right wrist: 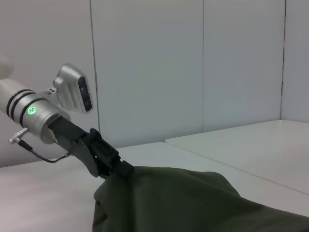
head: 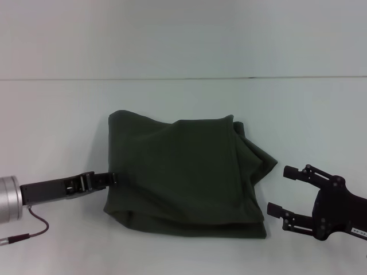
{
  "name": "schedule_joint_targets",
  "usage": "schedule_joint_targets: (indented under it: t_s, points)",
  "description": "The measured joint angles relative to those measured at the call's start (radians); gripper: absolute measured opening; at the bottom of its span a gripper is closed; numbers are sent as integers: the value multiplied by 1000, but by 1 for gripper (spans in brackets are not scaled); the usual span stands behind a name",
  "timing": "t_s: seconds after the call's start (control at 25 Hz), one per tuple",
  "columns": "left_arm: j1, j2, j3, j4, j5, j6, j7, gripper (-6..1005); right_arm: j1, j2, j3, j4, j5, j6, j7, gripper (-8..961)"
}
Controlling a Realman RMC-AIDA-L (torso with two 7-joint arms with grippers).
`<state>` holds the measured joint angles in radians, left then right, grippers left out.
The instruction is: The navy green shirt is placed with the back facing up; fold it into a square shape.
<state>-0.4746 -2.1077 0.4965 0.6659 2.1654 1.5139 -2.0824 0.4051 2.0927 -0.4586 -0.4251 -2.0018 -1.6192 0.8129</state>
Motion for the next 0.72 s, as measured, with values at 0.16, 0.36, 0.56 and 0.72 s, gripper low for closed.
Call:
schedule_joint_targets:
  t_s: [0.16, 0.36, 0.56, 0.72]
  points:
    - [6, 0, -15, 1, -2, 12, 72, 312, 2, 0, 2, 0, 1, 0, -3, 889]
    - [38, -11, -60, 32, -48, 41, 344, 510, 11, 1, 5, 20, 20, 18, -11, 889]
    - [83, -38, -60, 68, -104, 71, 659, 659, 28, 2, 0, 71, 26, 40, -71, 888]
    - [126, -59, -52, 65, -127, 115, 889, 803, 39, 3, -4, 138, 25, 64, -164, 888]
